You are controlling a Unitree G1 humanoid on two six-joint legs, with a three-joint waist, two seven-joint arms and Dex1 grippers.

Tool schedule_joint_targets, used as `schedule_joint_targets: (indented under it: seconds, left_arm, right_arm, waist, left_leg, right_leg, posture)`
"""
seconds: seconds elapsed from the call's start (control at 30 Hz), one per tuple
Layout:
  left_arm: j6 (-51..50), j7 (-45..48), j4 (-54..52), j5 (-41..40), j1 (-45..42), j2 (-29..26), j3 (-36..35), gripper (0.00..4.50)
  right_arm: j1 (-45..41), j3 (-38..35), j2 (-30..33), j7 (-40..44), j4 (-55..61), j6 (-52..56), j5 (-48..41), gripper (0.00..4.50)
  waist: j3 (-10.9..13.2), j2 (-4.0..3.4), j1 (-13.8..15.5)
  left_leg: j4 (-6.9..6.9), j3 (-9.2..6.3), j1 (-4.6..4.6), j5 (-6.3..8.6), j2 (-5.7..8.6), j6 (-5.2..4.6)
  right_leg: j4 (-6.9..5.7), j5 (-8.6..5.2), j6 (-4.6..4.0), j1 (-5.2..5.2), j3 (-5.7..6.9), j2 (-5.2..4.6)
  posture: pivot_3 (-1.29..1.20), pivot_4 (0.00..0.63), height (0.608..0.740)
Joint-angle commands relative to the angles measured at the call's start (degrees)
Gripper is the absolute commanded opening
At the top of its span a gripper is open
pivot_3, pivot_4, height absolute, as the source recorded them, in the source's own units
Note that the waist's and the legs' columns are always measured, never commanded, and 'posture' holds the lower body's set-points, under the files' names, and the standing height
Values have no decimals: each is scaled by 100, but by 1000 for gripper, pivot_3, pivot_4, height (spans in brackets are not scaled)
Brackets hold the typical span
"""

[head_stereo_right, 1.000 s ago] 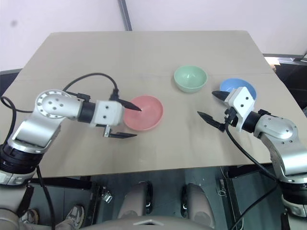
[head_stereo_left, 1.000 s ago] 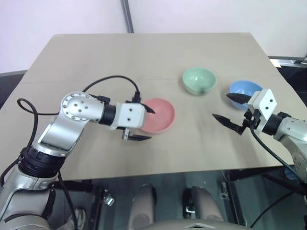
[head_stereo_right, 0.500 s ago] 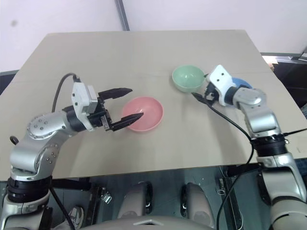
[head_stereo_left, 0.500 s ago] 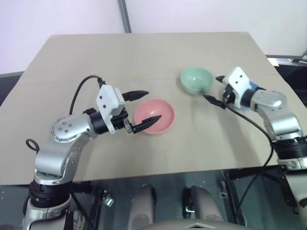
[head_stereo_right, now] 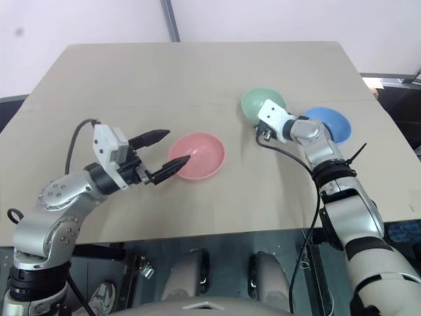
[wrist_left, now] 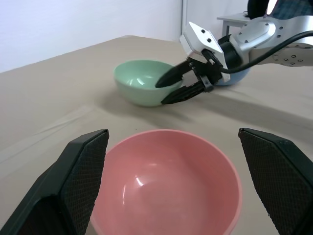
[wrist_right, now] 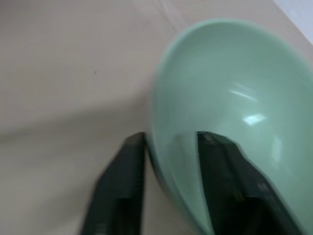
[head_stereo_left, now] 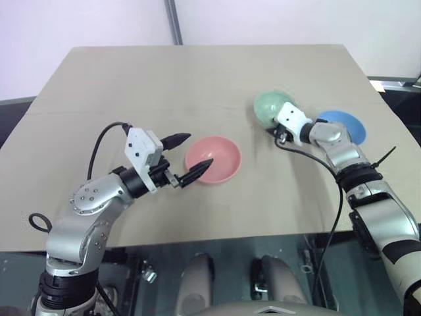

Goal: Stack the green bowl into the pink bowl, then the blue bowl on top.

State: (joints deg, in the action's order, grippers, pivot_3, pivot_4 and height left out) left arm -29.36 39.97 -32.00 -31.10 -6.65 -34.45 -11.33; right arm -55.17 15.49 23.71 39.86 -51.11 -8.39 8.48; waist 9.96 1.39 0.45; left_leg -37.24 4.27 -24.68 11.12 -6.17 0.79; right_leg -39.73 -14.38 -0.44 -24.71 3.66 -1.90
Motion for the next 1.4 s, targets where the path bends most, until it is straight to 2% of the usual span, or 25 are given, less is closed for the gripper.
schedule_joint_targets:
  seconds: [0.03,0.07,0.2,0.3,0.37,0.47,0.5,0.6,0.8,0.87,0.9,1.07,1.2,1.3,1.4]
  left_arm:
    - [161,-159,-203,0,-14,-13,-189,4500]
    - [186,-180,-182,15,3,-11,-194,4500]
    - [295,-214,-50,-59,126,34,-355,4500]
    - [615,44,192,-93,426,19,-633,4500]
    - [814,267,330,-182,682,13,-825,4500]
    - [1689,778,661,76,1187,1,-1038,4500]
    - [1954,943,765,80,1330,27,-1120,4500]
    - [1878,1470,958,-461,1612,-92,-1353,4500]
    - [1620,2532,1295,-1245,1809,-686,-1874,4500]
    - [1518,2854,1504,-1382,1803,-992,-2057,4500]
    - [1492,2959,1570,-1415,1790,-1091,-2112,4500]
    - [1367,3287,1566,-1505,1772,-1327,-2094,4500]
    - [1225,3561,1333,-1537,1781,-1486,-1945,4500]
    - [1091,3726,1215,-1581,1742,-1613,-1876,4500]
    - [1014,3872,1262,-1564,1600,-1765,-1858,4500]
  right_arm:
    - [-233,30,133,21,10,-520,208,299]
    - [-198,26,157,112,130,-621,208,38]
    - [217,-162,183,1164,1417,-632,-484,38]
    - [769,-239,199,1967,3462,195,-1474,38]
    - [1003,-197,153,2153,4416,724,-1884,38]
    - [1231,-10,-39,2025,5349,1360,-2048,38]
    - [1270,99,-90,2078,5521,1564,-2093,38]
    - [1224,402,-231,2165,5507,1722,-1923,38]
    - [1073,714,-543,2055,5123,1666,-1578,2675]
    - [1126,539,-540,1857,5228,1660,-1541,3649]
    - [1170,376,-487,1765,5361,1731,-1588,3968]
    - [1493,-588,295,1540,6019,2452,-1954,3968]
    - [1865,-1263,1165,1165,5745,2877,-1699,3968]
    - [2028,-1341,1652,981,5257,2798,-1358,3968]
    - [1957,-1308,1816,810,4627,2741,-1144,3968]
  waist:
    - [0,0,-7]
    - [1,-1,-11]
    - [1,-2,-58]
    - [1,-3,-101]
    - [2,-5,-119]
    - [1,-6,-122]
    - [1,-6,-119]
    - [0,-4,-99]
    - [-1,-2,-88]
    - [0,-3,-98]
    - [0,-4,-99]
    - [1,-3,-54]
    - [0,-2,-27]
    - [2,-6,-33]
    - [2,-7,-106]
  left_leg:
    - [1,0,1,0,0,0]
    - [2,0,2,0,0,0]
    - [5,1,1,0,-1,0]
    - [12,0,2,0,-3,1]
    - [16,1,3,0,-6,1]
    - [15,3,5,1,-7,1]
    - [15,4,6,1,-7,2]
    - [12,1,5,1,-8,2]
    - [3,-5,3,1,-8,2]
    - [7,-5,1,1,-8,2]
    - [8,-4,1,1,-8,2]
    - [13,0,-8,2,-4,3]
    - [20,2,-6,3,-5,4]
    - [33,5,-1,3,-5,4]
    - [44,11,0,2,-6,3]
  right_leg:
    - [0,0,0,0,0,0]
    - [-1,0,0,0,0,0]
    - [0,0,0,-2,-1,0]
    - [2,0,0,-2,-1,1]
    - [2,-1,-1,-5,0,3]
    - [1,-2,-1,-6,2,2]
    - [1,-2,-2,-6,3,2]
    - [0,-10,9,-5,11,-2]
    - [-4,-13,14,-4,18,-7]
    - [-3,-14,14,-7,18,-5]
    - [-2,-14,14,-8,17,-5]
    - [15,-13,14,-9,18,-11]
    - [27,-14,14,-8,18,-11]
    - [28,-16,13,-10,16,-9]
    - [28,-16,14,-20,6,-2]
  posture:
    - [0,150,740]
    - [0,150,740]
    - [0,150,740]
    - [0,150,740]
    - [0,150,740]
    - [0,150,740]
    - [0,150,740]
    - [0,150,740]
    - [0,150,740]
    - [0,150,740]
    - [0,150,740]
    - [0,150,740]
    - [0,150,740]
    - [0,150,740]
    - [0,150,740]
